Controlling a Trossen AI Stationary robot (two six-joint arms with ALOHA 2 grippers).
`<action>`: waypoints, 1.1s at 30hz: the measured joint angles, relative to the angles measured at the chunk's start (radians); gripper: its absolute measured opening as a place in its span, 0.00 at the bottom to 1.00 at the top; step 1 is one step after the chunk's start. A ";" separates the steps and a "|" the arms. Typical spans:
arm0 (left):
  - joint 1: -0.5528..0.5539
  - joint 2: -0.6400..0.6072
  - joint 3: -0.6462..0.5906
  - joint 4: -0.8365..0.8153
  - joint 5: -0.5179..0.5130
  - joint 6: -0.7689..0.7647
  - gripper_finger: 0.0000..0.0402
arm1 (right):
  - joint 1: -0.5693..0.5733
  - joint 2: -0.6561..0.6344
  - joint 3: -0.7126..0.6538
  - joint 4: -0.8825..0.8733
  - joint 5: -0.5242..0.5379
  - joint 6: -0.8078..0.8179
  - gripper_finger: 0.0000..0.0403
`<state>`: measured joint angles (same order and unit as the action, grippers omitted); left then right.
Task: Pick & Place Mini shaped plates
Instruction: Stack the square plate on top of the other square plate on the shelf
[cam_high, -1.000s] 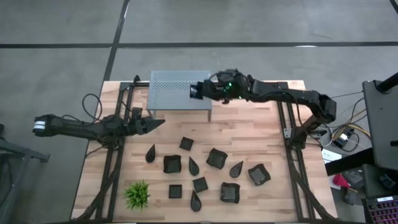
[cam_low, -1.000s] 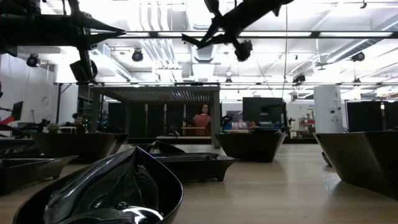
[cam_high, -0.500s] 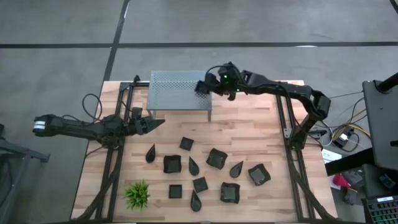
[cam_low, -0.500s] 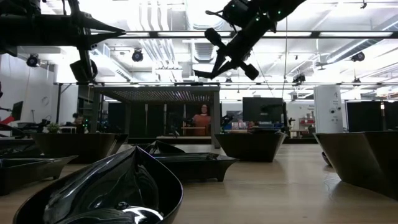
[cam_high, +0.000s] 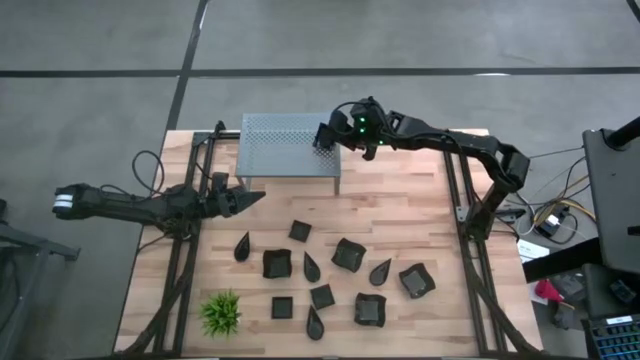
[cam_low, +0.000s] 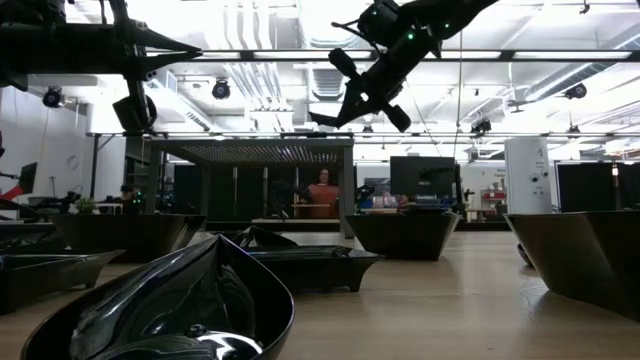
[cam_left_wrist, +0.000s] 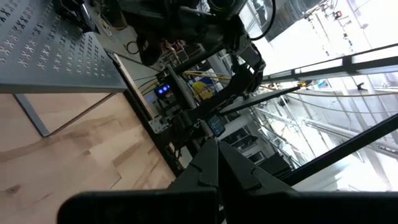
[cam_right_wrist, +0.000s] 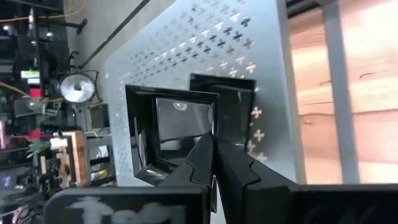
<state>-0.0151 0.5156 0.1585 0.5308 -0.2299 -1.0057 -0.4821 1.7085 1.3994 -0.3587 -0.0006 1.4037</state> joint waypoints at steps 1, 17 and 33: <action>0.000 0.000 0.000 0.000 0.000 0.002 0.00 | -0.001 0.004 0.000 0.000 0.000 0.004 0.02; 0.000 0.000 0.000 0.000 0.000 0.003 0.00 | -0.003 0.010 0.000 0.024 0.001 0.015 0.02; 0.000 0.000 0.000 0.000 0.000 0.003 0.00 | -0.003 0.010 -0.003 0.026 0.002 0.011 0.03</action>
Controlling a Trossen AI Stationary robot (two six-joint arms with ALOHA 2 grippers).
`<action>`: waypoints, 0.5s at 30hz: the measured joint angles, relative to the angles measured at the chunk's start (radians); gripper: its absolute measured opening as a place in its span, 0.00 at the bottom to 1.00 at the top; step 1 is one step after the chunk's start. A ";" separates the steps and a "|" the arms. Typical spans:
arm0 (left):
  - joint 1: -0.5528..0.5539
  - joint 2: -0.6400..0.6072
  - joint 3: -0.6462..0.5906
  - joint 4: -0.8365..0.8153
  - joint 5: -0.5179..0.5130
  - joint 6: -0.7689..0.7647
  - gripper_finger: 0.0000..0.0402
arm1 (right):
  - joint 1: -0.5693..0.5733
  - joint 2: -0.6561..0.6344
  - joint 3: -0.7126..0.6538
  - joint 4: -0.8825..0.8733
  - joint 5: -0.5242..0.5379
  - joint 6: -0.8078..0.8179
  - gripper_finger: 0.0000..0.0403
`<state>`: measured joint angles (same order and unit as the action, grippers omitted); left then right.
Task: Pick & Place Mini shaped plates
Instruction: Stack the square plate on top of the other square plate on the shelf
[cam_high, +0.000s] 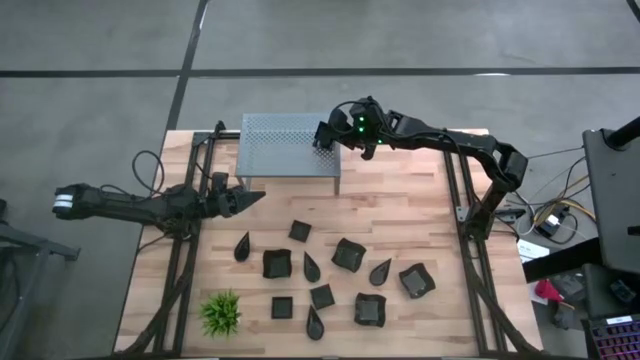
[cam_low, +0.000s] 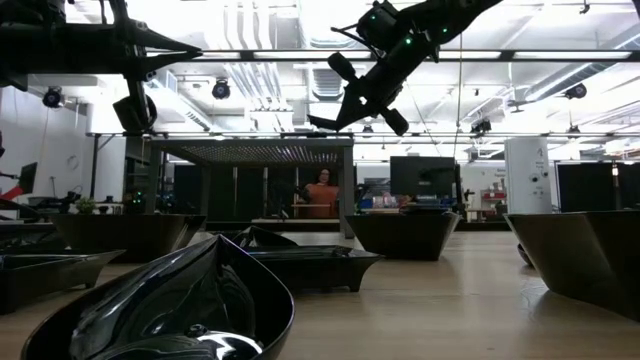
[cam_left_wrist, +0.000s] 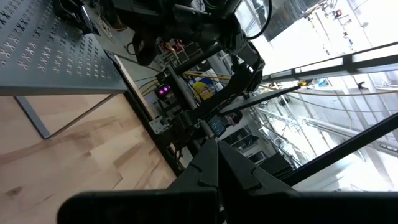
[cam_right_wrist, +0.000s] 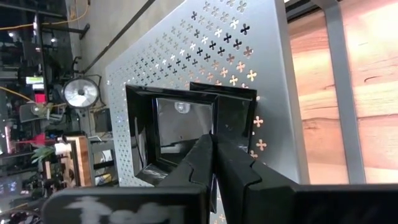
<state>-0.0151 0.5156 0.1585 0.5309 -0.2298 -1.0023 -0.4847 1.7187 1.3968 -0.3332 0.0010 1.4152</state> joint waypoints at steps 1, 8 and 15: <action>0.000 0.000 0.000 0.000 0.000 0.000 0.00 | 0.000 0.000 0.000 0.000 0.000 0.002 0.04; 0.000 0.000 0.000 0.000 0.000 -0.002 0.00 | -0.001 0.000 -0.003 0.006 0.003 0.005 0.09; 0.000 0.000 0.000 0.000 0.000 -0.003 0.00 | -0.001 0.052 0.001 0.076 -0.044 0.019 0.09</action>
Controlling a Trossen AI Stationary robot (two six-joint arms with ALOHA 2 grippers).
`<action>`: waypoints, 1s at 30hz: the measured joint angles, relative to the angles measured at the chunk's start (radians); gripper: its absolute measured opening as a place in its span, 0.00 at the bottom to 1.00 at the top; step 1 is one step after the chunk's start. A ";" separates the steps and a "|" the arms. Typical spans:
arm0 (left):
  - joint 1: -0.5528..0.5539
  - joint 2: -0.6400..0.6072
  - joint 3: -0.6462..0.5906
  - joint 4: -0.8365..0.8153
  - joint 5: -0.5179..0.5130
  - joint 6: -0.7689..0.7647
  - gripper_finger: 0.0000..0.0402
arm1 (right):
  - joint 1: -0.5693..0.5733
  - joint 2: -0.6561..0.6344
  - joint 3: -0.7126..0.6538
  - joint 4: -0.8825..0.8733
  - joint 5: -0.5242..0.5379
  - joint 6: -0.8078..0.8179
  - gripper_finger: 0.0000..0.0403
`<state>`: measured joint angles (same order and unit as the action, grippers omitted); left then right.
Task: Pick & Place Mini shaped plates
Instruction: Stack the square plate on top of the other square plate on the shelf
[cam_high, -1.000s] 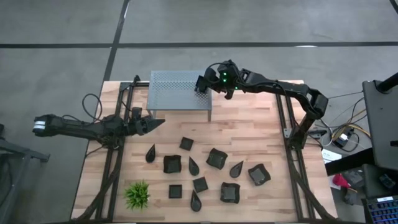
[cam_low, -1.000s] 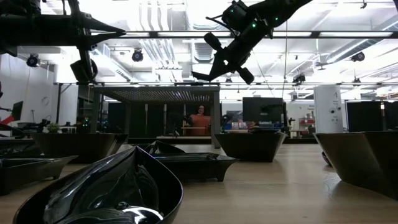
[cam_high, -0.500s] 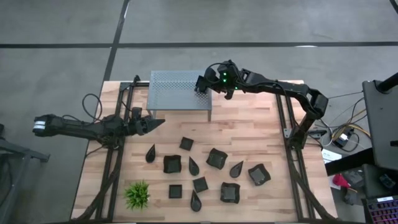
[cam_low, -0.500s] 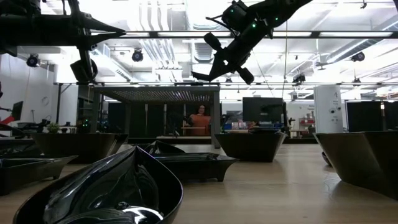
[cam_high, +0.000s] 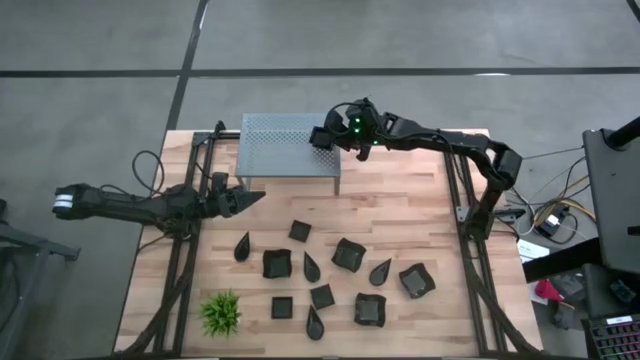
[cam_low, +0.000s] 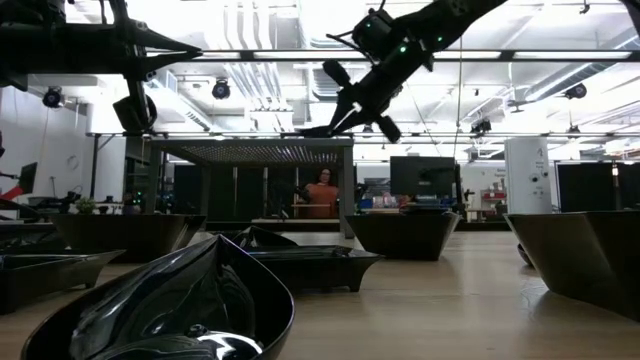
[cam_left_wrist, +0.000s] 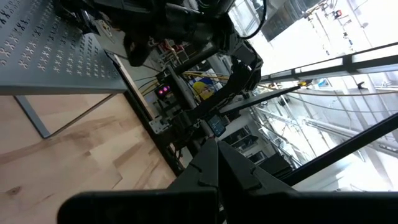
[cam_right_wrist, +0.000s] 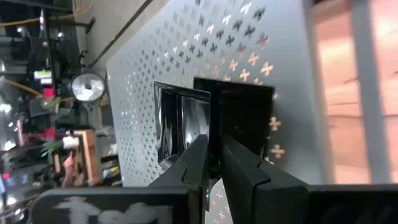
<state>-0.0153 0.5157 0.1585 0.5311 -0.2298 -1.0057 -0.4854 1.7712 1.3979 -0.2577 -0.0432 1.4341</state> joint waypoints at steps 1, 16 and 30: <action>0.000 0.000 0.000 0.000 0.000 -0.001 0.00 | 0.001 0.006 0.000 0.003 -0.006 0.003 0.09; 0.000 -0.025 0.000 0.016 0.021 -0.013 0.00 | -0.005 -0.028 -0.003 -0.033 0.013 -0.027 0.10; 0.000 -0.025 0.000 0.015 0.023 -0.009 0.00 | -0.005 -0.028 -0.003 -0.075 0.014 -0.065 0.10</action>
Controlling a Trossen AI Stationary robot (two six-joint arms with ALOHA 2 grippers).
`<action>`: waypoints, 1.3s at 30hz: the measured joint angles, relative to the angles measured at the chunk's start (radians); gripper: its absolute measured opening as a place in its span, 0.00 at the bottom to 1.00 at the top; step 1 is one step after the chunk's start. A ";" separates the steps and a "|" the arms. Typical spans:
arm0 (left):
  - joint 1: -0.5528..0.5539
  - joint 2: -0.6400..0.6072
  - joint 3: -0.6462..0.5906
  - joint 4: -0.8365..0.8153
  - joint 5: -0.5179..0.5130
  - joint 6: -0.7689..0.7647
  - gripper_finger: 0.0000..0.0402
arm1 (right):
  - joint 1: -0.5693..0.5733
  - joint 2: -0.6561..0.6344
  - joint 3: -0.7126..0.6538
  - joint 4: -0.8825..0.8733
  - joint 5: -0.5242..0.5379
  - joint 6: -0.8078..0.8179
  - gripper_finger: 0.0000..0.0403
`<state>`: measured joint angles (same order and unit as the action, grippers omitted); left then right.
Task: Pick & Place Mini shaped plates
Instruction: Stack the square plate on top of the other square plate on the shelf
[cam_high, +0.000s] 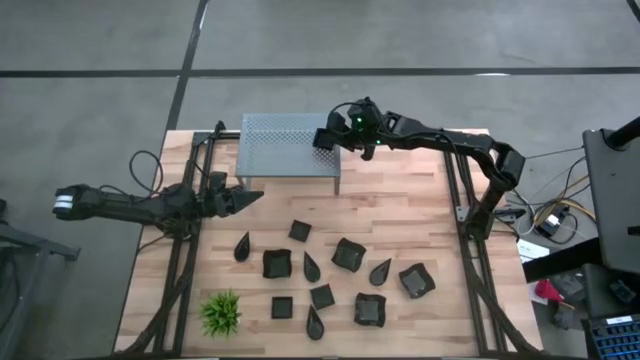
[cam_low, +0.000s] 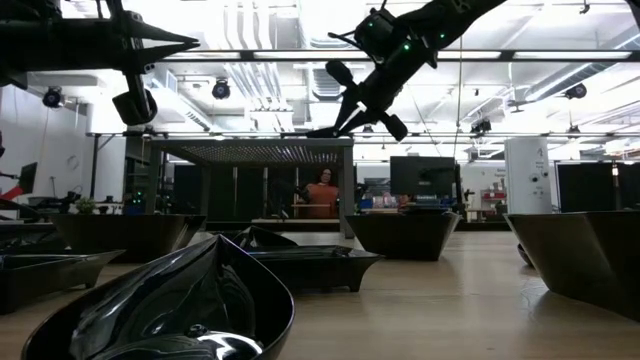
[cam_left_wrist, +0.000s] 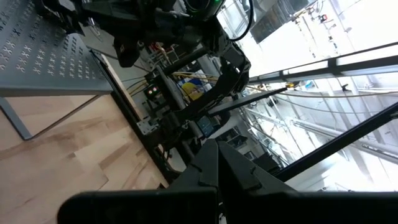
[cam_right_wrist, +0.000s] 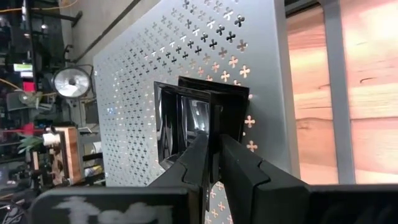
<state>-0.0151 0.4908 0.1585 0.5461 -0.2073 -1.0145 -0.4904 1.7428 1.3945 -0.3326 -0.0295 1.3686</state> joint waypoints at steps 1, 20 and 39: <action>0.000 0.000 0.000 0.000 0.000 0.000 0.00 | 0.000 0.000 0.000 0.000 0.000 -0.002 0.10; 0.000 0.000 0.000 -0.001 0.000 0.001 0.00 | 0.000 0.000 0.000 0.004 -0.014 -0.019 0.10; 0.000 0.000 0.000 0.000 0.000 0.001 0.00 | -0.001 0.000 -0.001 -0.007 -0.031 -0.013 0.27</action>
<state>-0.0151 0.4908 0.1585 0.5461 -0.2073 -1.0131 -0.4911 1.7428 1.3937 -0.3399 -0.0608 1.3552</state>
